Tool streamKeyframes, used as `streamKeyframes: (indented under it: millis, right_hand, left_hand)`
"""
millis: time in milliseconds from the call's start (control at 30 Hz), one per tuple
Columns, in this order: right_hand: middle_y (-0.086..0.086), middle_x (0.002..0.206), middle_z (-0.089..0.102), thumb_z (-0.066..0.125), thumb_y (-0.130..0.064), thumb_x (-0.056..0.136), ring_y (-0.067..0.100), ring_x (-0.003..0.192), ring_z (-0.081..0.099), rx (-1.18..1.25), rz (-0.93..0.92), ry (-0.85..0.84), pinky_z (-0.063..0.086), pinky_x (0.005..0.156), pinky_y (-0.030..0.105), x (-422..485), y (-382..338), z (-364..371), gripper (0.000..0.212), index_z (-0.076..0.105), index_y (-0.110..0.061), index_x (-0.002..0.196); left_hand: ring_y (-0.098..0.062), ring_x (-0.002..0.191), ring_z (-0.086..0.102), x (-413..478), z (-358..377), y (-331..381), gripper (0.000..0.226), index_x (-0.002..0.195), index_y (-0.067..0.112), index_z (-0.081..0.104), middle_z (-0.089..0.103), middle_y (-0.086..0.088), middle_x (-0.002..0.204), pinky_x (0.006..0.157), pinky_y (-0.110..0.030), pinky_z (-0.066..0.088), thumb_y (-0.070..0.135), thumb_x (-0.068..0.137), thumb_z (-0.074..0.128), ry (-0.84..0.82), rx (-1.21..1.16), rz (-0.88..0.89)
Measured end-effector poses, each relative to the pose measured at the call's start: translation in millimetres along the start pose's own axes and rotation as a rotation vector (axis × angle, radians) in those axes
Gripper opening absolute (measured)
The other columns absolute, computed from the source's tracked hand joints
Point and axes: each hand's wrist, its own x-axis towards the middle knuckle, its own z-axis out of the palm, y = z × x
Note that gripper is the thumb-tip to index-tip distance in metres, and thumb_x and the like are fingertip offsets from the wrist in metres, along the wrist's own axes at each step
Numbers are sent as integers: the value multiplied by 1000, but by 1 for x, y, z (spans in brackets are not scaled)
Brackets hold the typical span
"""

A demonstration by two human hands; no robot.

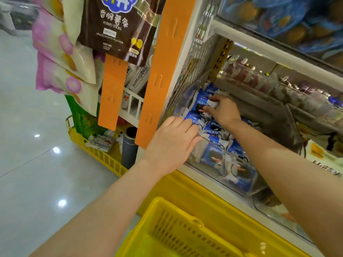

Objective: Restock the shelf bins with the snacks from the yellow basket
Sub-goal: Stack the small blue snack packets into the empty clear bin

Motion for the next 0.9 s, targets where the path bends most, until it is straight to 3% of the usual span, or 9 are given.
streamKeyframes:
  millis: [167, 300, 400, 500, 600, 667, 733, 900]
  right_hand:
    - [17, 136, 44, 48, -33, 96, 30, 124, 42, 6, -28, 49, 36, 98, 34, -34, -12, -20, 45, 43, -9, 134]
    - [6, 139, 45, 37, -38, 98, 20, 124, 46, 97, -130, -4, 37, 97, 30, -110, -15, -40, 45, 40, -18, 138]
    - [1, 147, 39, 37, -38, 98, 17, 133, 38, -111, -275, -136, 30, 108, 31, -171, -3, -50, 50, 32, -21, 144]
    - [11, 149, 36, 50, -27, 95, 25, 139, 32, -330, -464, -98, 17, 115, 35, -212, 11, -56, 52, 37, -7, 142]
    - [18, 134, 52, 64, -14, 86, 31, 127, 48, -274, -521, 3, 37, 107, 46, -247, 33, -50, 43, 55, 2, 126]
    - [12, 119, 61, 62, -16, 87, 28, 111, 59, -198, -483, 21, 48, 96, 36, -274, 51, -38, 33, 60, -4, 117]
    - [7, 110, 63, 62, -17, 87, 24, 102, 62, -183, -390, -29, 48, 87, 31, -299, 73, -19, 28, 60, -8, 114]
    - [-1, 134, 44, 37, -31, 100, 14, 123, 43, -217, -62, -397, 31, 100, 22, -353, 138, 49, 40, 38, -18, 138]
  left_hand:
    - [-20, 103, 49, -1, -7, 5, 40, 109, 14, 58, 60, -1, 106, 100, -31, 28, 34, 97, 25, -78, -66, -42]
    - [-19, 121, 42, -7, -14, 18, 34, 123, 14, 50, 53, -3, 122, 114, -31, 14, 27, 100, 29, -77, -123, -114]
    - [-21, 134, 31, -17, -20, 34, 38, 134, 12, 42, 44, -5, 136, 116, -34, 17, 26, 100, 31, -91, -159, -151]
    - [-21, 136, 29, -36, -23, 54, 41, 137, 11, 39, 39, -6, 142, 113, -33, 22, 26, 99, 34, -85, -182, -160]
    - [-22, 123, 42, -71, -16, 74, 33, 127, 11, 51, 50, -7, 129, 104, -37, 34, 24, 98, 40, -50, -231, -196]
    - [-20, 114, 46, -100, -4, 81, 30, 122, 13, 53, 52, -4, 122, 97, -34, 35, 25, 97, 41, -90, -241, -269]
    - [-19, 114, 45, -131, 11, 81, 32, 125, 15, 51, 50, -3, 125, 95, -31, 33, 27, 98, 39, -219, -228, -348]
    - [-30, 112, 47, -193, 41, 59, 36, 130, 8, 46, 49, -14, 123, 95, -39, 36, 21, 97, 41, -416, -248, -658]
